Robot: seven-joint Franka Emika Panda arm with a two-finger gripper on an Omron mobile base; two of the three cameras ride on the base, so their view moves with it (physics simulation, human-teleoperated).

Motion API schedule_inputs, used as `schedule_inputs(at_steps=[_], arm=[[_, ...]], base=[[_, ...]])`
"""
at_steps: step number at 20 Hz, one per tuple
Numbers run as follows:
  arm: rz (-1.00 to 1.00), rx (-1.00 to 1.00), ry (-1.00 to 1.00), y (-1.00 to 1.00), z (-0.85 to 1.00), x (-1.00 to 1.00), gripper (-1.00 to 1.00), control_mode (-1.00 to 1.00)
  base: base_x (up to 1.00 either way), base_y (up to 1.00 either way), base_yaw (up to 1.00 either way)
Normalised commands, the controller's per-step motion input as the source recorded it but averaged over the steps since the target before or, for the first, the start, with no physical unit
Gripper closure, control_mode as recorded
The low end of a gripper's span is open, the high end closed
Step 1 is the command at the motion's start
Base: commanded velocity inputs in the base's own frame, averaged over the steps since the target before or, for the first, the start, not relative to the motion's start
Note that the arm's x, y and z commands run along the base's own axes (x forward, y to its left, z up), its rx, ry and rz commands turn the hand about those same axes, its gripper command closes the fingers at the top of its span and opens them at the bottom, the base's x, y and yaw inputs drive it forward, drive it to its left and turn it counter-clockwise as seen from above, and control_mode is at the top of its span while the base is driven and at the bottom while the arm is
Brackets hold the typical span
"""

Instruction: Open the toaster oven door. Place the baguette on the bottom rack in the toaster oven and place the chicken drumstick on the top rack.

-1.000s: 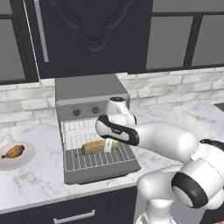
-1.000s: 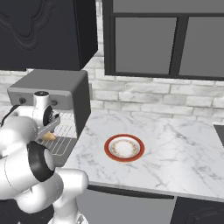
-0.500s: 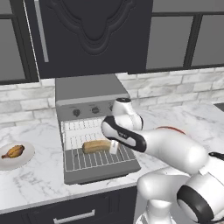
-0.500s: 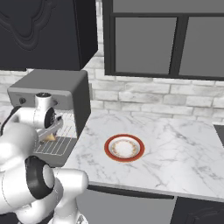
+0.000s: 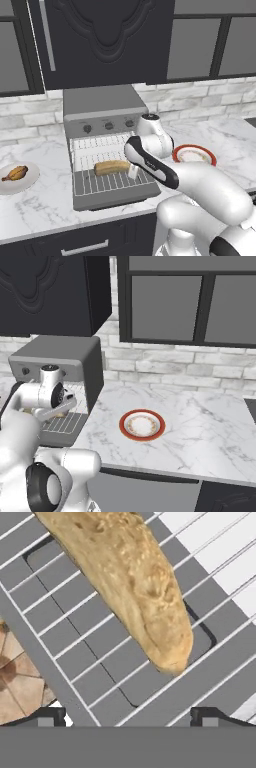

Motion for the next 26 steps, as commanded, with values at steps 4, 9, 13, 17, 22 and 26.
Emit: schedule_inputs(at_steps=[4, 9, 13, 17, 22, 26], arm=[[-0.45, 0.0, -0.01, 0.08, 0.03, -0.36, -1.0, -1.0], [-0.49, 0.0, 0.0, 0.28, 0.0, -0.29, -1.0, -1.0], [-0.44, 0.0, 0.0, 0.34, -0.02, -0.14, -1.0, -1.0], [-0.35, 0.0, 0.01, 0.31, -0.05, -0.08, -1.0, -1.0], [-0.21, -0.07, 0.0, 0.26, -0.15, 0.0, -1.0, -1.0], [-0.14, -0.01, 0.0, 0.18, -0.25, 0.04, -1.0, -1.0]], base=[[0.0, 0.0, 0.0], [0.0, 0.0, 0.0], [0.0, 0.0, 0.0], [0.0, 0.0, 0.0], [0.0, 0.0, 0.0], [0.0, 0.0, 0.0]])
